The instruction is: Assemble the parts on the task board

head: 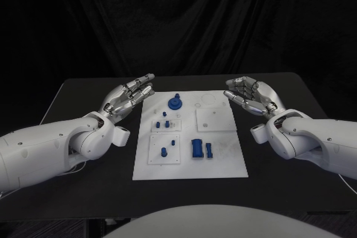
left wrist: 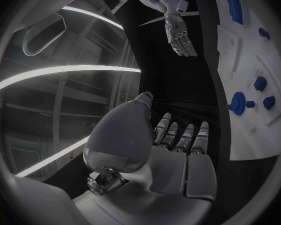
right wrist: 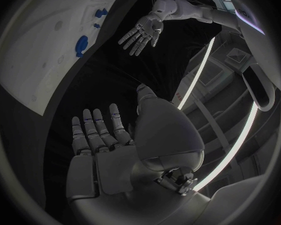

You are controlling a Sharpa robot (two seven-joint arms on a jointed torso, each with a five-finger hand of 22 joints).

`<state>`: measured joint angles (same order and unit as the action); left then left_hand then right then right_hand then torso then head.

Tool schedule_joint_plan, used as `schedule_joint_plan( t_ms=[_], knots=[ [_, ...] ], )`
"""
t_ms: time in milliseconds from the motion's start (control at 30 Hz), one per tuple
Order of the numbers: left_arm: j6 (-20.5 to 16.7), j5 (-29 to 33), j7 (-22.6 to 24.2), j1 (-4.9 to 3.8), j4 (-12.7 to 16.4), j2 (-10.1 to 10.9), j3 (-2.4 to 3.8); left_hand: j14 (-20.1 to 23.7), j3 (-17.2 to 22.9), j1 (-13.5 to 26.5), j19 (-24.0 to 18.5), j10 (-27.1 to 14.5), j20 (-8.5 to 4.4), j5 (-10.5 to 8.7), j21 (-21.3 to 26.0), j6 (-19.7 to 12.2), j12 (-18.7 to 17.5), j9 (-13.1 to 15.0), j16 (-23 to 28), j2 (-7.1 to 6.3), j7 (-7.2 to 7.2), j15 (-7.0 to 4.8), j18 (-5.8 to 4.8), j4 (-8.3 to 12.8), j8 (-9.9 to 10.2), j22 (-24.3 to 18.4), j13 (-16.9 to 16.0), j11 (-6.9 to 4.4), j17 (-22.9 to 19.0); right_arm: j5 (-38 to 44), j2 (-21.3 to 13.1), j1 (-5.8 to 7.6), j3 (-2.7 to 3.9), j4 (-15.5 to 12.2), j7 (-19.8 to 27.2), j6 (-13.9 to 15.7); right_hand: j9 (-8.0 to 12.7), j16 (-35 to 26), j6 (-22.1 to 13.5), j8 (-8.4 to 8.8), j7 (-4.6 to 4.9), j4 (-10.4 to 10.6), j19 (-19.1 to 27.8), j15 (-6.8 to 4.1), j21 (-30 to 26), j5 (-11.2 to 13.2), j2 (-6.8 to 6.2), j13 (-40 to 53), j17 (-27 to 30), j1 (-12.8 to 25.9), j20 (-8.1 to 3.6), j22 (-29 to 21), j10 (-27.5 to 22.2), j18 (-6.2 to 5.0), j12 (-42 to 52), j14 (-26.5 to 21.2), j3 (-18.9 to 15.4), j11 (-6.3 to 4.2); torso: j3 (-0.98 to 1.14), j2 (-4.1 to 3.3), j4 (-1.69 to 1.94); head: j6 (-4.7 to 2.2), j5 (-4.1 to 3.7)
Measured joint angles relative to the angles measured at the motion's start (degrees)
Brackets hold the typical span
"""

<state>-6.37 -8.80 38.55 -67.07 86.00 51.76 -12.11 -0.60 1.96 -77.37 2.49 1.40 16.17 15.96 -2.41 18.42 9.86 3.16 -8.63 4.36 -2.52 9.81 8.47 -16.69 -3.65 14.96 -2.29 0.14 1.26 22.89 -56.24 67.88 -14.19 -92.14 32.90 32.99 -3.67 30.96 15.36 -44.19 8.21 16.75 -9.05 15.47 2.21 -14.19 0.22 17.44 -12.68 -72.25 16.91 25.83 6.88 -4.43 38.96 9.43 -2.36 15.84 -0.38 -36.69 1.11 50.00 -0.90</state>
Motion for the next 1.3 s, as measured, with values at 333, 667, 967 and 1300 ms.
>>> schedule_joint_plan(
  t_ms=[333, 667, 967, 1300],
  knots=[
    [0.9, 1.4, -0.1, 0.06, -2.5, -1.6, 0.02, 0.5, -9.7, 14.5, -1.3, -0.8, -1.83, -10.08, 1.2, -4.9, -3.4, -1.9, 5.6, 3.75, 1.47, -1.78, 0.85, 1.9, 2.5, -3.6, 1.6, -0.74, -0.8, -3.6, 0.6, -0.42, 0.26, 1.5, 2.6, -4.0, 1.5, -8.3, -3.0, 10.16, -0.24, -1.9, 2.7, -3.09, -1.1, 3.0, -0.64, -8.4, 6.3, 9.6, -1.94, -7.5, -4.8, 2.23, -10.3, -5.8, 0.1, -3.31, 0.08, 0.00, -0.19, -0.14, 0.03],
    [-3.9, 2.0, -1.4, 1.79, -1.0, -2.9, 3.30, 0.6, -6.3, 36.2, -2.3, -1.3, -6.83, -14.52, 2.0, -9.5, -7.7, -2.9, 8.0, 0.73, 2.38, -4.34, -1.45, 7.2, 3.2, -7.5, 2.1, -0.43, -1.1, -8.3, 6.2, -4.09, 7.88, 1.8, 1.5, -0.7, 3.2, -16.0, -6.9, 21.63, -2.37, -6.9, 6.8, -7.04, -1.8, 6.8, -0.29, -11.5, 10.5, 30.6, -7.24, -13.7, -6.5, 3.11, -20.0, -8.9, 1.9, -7.44, 0.14, 1.14, -0.36, -4.33, 0.25],
    [-17.5, 4.3, -4.2, 4.78, 1.8, -5.4, 8.73, 0.5, -2.9, 48.9, -2.4, -1.3, -9.45, -15.31, 2.0, -12.1, -9.1, -3.1, 8.2, -3.14, 2.51, -8.30, -3.26, 10.0, 3.4, -10.5, 2.2, -0.43, -1.2, -17.7, 11.3, -7.39, 13.83, 2.1, -0.8, 6.3, 3.5, -20.7, -10.0, 28.81, -6.34, -10.1, 8.7, -9.60, -1.8, 10.0, -0.21, -15.5, 12.2, 43.9, -10.09, -17.5, -6.8, 4.02, -26.0, -9.4, 2.3, -9.77, 0.28, 3.58, -0.78, -11.77, 0.70],
    [-31.3, 7.0, -7.4, 6.68, 3.7, -6.9, 11.89, 0.7, -2.2, 58.7, -2.5, -1.3, -13.73, -15.59, 2.0, -16.2, -9.7, -3.1, 8.3, -4.13, 2.51, -9.11, -6.91, 14.0, 3.4, -14.1, 2.2, -0.43, -1.2, -21.6, 11.6, -7.60, 14.14, 2.2, -2.0, 9.3, 3.6, -24.3, -13.9, 34.11, -7.99, -14.1, 9.0, -13.79, -1.8, 13.2, -0.20, -17.1, 12.5, 53.6, -14.25, -20.5, -7.0, 4.01, -30.5, -9.5, 2.4, -14.11, 0.37, 5.23, -1.06, -15.46, 0.91]
  ],
)
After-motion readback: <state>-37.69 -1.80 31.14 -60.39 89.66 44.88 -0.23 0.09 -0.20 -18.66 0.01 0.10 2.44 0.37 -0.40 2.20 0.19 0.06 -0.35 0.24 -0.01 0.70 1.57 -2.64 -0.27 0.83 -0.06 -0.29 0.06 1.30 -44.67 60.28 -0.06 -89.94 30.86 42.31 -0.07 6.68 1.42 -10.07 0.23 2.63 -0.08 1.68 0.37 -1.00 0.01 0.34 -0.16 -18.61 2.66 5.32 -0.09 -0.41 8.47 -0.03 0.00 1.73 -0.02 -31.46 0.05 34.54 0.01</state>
